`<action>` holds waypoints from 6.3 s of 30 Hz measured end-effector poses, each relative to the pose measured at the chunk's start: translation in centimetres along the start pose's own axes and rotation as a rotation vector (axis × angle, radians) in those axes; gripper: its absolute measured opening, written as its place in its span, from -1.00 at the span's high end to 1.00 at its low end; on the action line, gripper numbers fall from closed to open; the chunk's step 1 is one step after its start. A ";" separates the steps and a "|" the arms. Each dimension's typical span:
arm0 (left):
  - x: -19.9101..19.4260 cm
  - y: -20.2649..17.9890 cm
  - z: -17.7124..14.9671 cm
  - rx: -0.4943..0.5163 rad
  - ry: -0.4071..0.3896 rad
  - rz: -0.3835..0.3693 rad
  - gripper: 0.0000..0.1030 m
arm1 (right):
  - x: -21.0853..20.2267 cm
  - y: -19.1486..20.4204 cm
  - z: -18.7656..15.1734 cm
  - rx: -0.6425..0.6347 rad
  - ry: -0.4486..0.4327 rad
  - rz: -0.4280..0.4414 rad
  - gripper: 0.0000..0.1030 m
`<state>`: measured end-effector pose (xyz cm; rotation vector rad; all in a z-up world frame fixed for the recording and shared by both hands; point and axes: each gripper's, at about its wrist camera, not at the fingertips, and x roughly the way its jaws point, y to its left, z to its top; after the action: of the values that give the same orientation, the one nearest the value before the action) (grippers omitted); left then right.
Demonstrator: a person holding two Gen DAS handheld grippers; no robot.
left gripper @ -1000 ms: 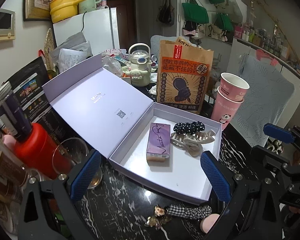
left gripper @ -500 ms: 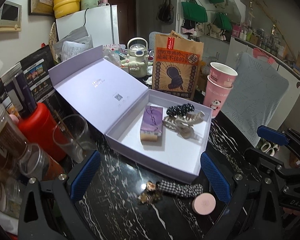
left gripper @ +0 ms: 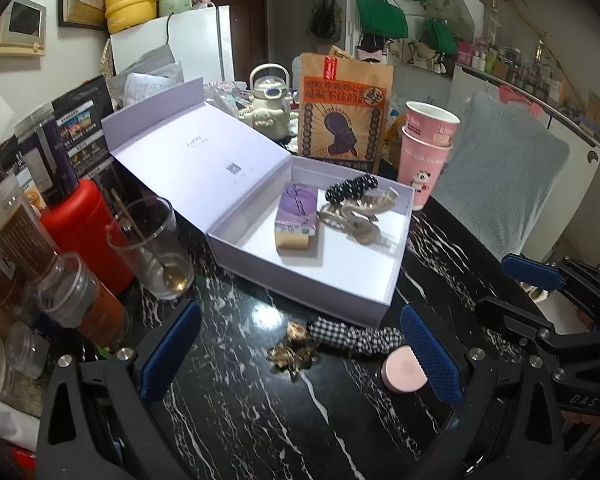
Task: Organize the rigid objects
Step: 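Open both tools and withdraw them from the lavender box over the table, then grasp the gold hair clip with the left tool while the right tool grasps the gingham scrunchie, then lift the gold hair clip with the left tool while the right tool lifts the gingham scrunchie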
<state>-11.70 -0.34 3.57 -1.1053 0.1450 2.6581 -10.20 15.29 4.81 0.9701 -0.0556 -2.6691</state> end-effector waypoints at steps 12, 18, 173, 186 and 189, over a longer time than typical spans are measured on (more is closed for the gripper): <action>1.6 -0.1 -2.9 0.005 0.039 -0.067 -0.97 | 1.1 -0.1 -2.9 0.027 0.032 0.028 -0.21; 2.6 0.0 -4.1 -0.004 0.050 -0.098 -0.97 | 1.7 -0.4 -4.2 0.031 0.046 0.020 -0.21; 5.3 3.0 -11.7 -0.038 0.125 -0.145 0.23 | 8.6 6.2 -7.3 -0.033 0.273 0.194 0.61; 4.9 -0.2 -9.7 0.019 0.112 -0.214 0.34 | 4.9 3.6 -7.1 0.035 0.221 0.145 0.61; 5.1 -1.1 -9.2 0.033 0.109 -0.232 0.34 | 4.1 2.7 -7.3 0.057 0.212 0.128 0.61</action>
<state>-8.56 -0.01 -6.50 -1.1796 0.0751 2.3852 -7.80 12.03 -3.00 1.2183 -0.1430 -2.4473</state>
